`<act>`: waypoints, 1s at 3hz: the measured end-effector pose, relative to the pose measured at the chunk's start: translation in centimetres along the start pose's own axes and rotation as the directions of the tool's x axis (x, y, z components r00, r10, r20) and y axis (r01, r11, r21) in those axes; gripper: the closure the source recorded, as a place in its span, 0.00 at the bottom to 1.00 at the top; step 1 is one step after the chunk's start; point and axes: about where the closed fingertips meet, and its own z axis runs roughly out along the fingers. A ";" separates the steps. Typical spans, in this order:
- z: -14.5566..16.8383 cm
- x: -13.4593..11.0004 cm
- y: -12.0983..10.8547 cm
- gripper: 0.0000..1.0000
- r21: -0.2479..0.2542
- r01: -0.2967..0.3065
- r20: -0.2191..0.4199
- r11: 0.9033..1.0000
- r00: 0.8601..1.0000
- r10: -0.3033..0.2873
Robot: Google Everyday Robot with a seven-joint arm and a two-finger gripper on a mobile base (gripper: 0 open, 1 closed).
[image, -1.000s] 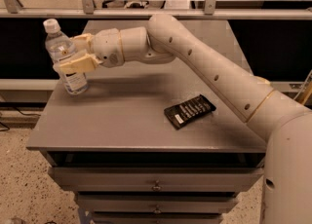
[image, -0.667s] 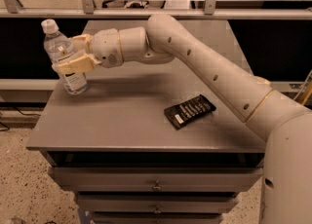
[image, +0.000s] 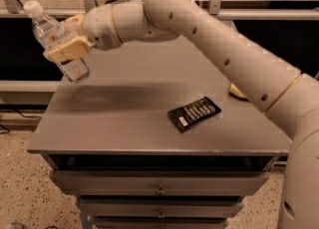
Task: Knock blue plastic bottle over
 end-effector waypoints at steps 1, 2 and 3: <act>-1.4 -6.5 -0.3 1.00 0.016 0.111 -0.224 0.994 0.969 -0.105; -3.0 -9.3 -1.7 1.00 0.044 0.138 -0.423 0.989 0.900 -0.106; -3.5 -5.4 -3.7 1.00 0.100 0.060 -0.643 0.993 0.766 0.018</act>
Offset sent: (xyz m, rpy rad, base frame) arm 0.0384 -0.0820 0.0344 -1.3153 0.1274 -0.3485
